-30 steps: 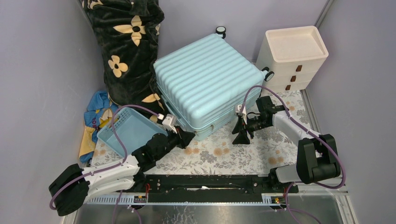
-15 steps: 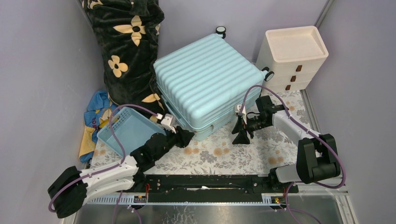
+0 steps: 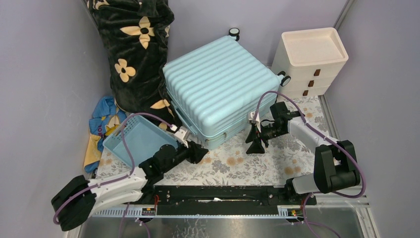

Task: Open, take out, and arrange the luggage
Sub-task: Unzip the luggage at the center of the board.

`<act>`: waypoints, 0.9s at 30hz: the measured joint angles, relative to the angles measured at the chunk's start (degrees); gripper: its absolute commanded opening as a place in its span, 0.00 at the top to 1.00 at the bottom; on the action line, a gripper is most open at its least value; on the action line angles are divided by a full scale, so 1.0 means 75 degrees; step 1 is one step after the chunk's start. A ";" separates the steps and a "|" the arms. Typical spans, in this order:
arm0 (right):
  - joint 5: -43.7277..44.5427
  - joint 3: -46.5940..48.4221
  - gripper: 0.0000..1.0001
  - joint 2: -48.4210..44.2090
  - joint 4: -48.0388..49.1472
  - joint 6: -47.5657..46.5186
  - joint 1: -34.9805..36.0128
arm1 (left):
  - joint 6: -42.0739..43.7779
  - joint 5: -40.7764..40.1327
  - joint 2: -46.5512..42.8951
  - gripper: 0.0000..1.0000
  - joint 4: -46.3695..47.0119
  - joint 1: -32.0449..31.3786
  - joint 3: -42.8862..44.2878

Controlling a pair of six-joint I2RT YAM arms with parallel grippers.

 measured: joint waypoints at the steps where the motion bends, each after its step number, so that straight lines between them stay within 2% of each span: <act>1: 0.0006 0.0000 0.31 0.0009 0.0000 0.0000 0.0000 | -0.0023 0.0041 0.0280 0.47 0.0175 0.0000 -0.0003; 5: 0.0006 0.0000 0.31 0.0012 0.0000 -0.0003 0.0017 | -0.0105 0.0119 0.1005 0.49 0.0927 0.0000 -0.0020; 10: 0.0009 0.0000 0.31 0.0023 0.0000 -0.0003 0.0020 | -0.0137 0.0003 0.1116 0.57 0.1486 0.0000 -0.0026; 18: 0.0015 0.0000 0.31 0.0102 -0.0003 -0.0003 0.0035 | -0.0131 -0.0498 0.1166 0.61 0.1588 0.0026 0.0076; 23: 0.0015 0.0000 0.31 0.0105 -0.0003 -0.0006 0.0035 | -0.0122 -0.0580 0.1160 0.71 0.1594 0.0047 0.0087; 27: 0.0017 0.0000 0.31 0.0105 -0.0003 -0.0006 0.0038 | -0.0114 -0.0565 0.1160 0.84 0.1580 0.0047 0.0087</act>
